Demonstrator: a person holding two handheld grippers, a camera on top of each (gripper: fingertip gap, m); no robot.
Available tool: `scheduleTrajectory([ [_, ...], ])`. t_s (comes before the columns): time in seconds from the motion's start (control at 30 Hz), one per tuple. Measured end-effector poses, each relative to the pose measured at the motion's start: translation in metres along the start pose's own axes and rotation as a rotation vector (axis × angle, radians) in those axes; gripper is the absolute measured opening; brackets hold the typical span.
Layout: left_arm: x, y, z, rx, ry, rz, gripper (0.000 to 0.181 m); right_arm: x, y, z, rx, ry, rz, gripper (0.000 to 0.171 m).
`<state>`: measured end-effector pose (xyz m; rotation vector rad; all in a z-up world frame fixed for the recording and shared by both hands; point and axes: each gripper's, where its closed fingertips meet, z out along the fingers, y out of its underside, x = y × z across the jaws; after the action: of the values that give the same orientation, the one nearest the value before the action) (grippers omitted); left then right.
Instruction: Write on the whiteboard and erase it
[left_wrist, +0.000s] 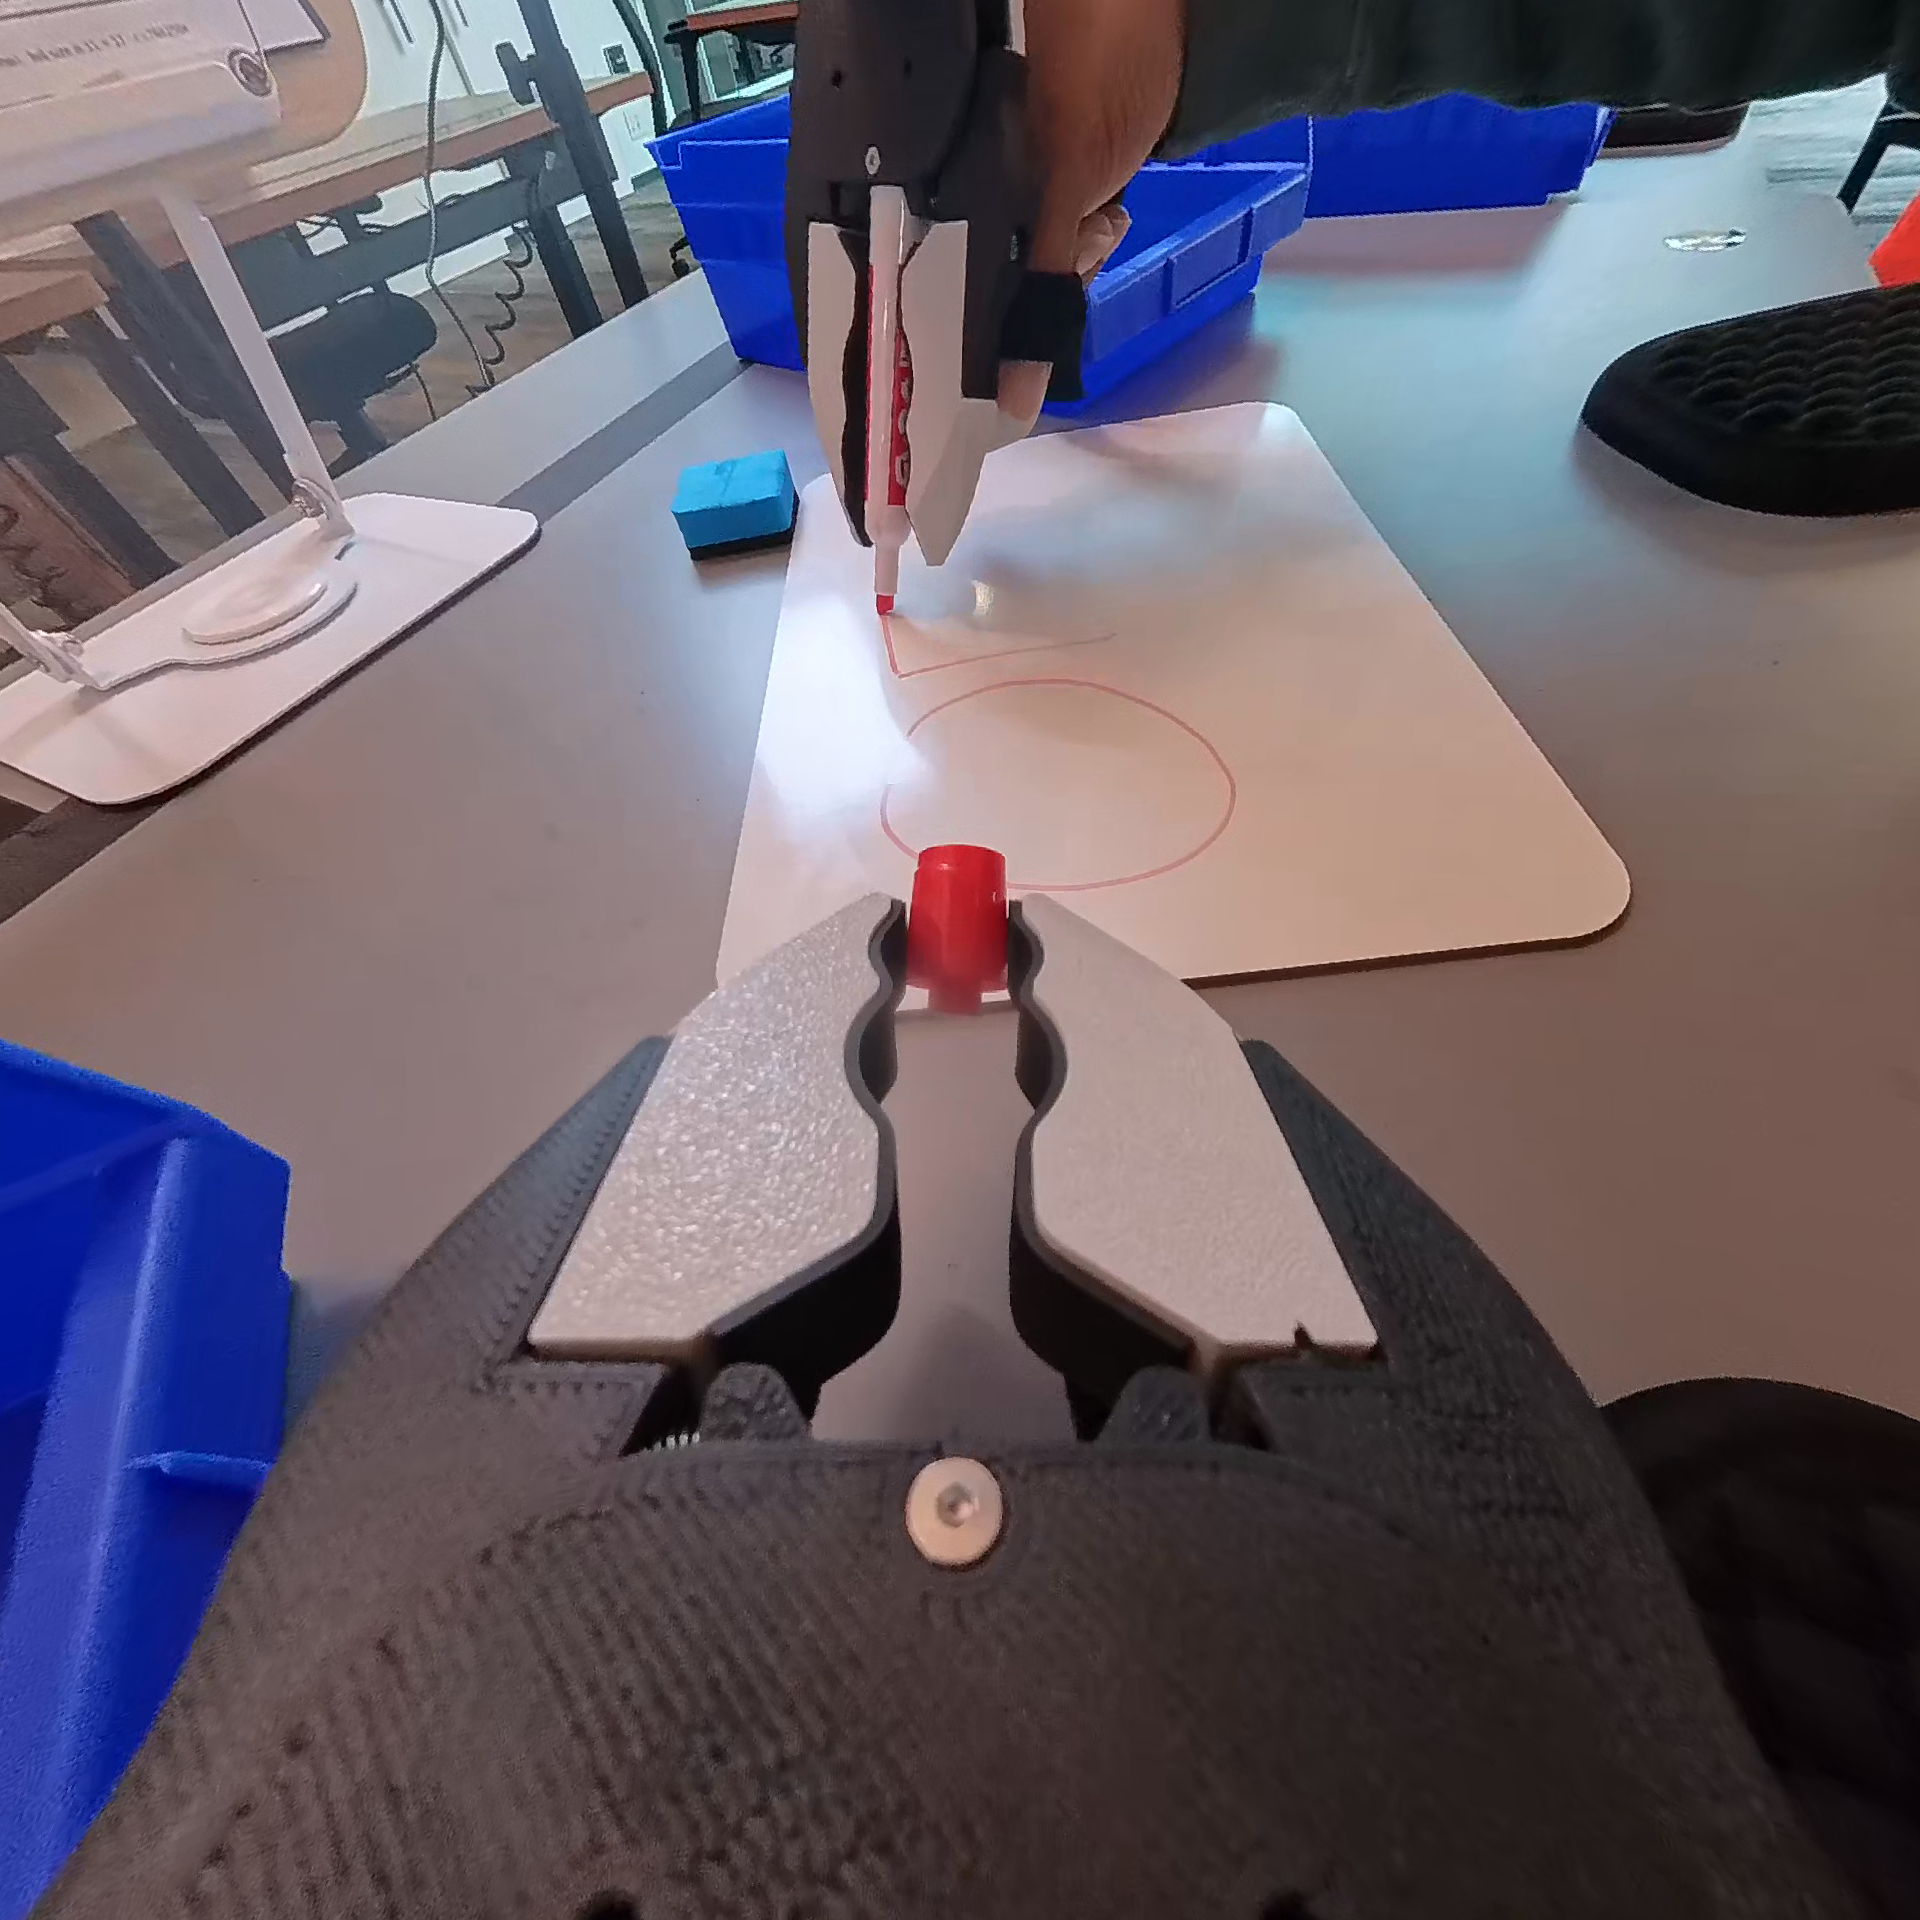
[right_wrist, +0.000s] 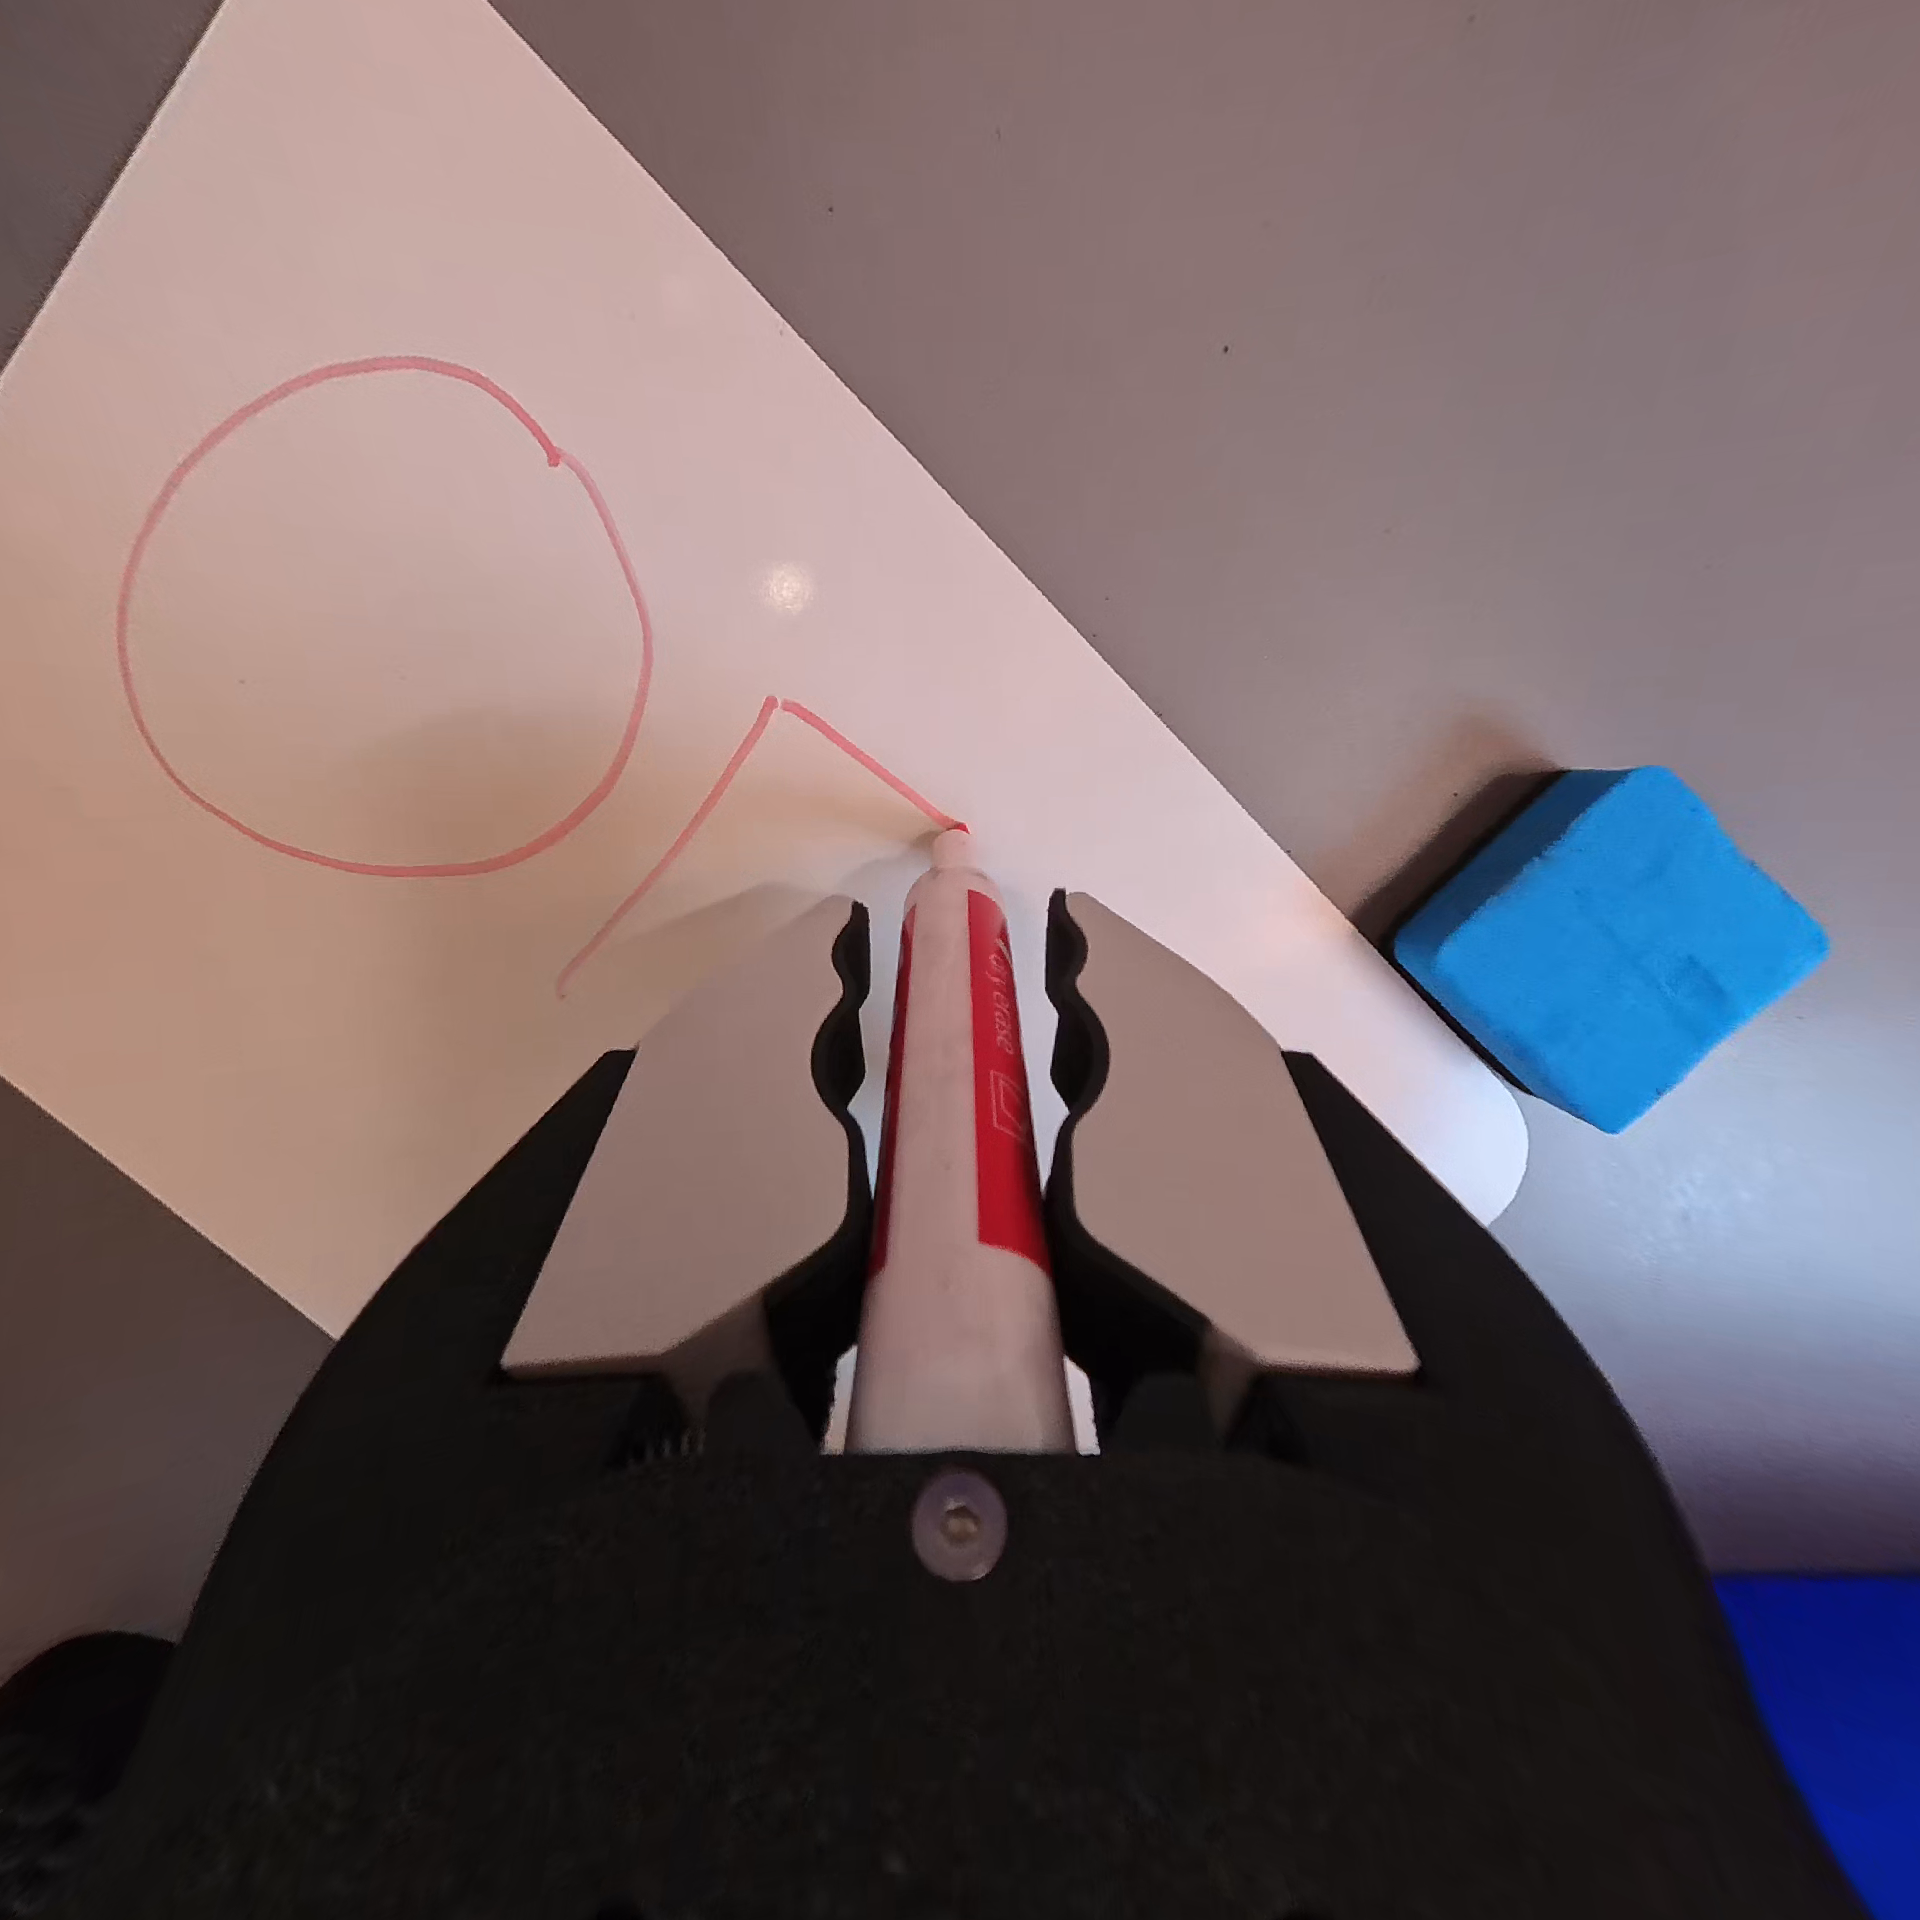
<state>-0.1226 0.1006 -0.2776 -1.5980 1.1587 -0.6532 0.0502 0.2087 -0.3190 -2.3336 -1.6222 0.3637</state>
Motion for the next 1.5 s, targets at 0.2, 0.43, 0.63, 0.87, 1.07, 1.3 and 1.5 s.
scheduleTrajectory([
  [0.2, 0.001, 0.0, 0.0, 0.0, 0.003, 0.002, 0.018, 0.0, 0.003, -0.001, 0.003, 0.015, 0.001, 0.033],
  [0.43, 0.001, -0.001, 0.0, 0.001, 0.0, 0.004, 0.018, 0.0, 0.003, -0.001, 0.005, 0.017, 0.005, 0.033],
  [0.63, 0.001, -0.001, 0.0, -0.001, 0.002, 0.007, 0.018, -0.001, 0.002, -0.001, 0.003, 0.019, 0.004, 0.033],
  [0.87, 0.001, 0.0, 0.0, -0.004, 0.002, 0.004, 0.018, -0.002, -0.002, 0.001, 0.03, 0.002, 0.013, 0.034],
  [1.07, 0.001, 0.001, 0.0, -0.006, 0.004, 0.003, 0.018, 0.002, 0.002, -0.001, 0.005, 0.022, 0.004, 0.033],
  [1.3, 0.002, 0.001, 0.001, -0.008, 0.005, 0.004, 0.018, 0.013, 0.009, -0.004, -0.007, 0.055, 0.013, 0.033],
  [1.5, 0.002, 0.001, 0.001, -0.011, 0.007, 0.005, 0.018, 0.013, 0.01, -0.004, -0.01, 0.062, 0.007, 0.033],
])
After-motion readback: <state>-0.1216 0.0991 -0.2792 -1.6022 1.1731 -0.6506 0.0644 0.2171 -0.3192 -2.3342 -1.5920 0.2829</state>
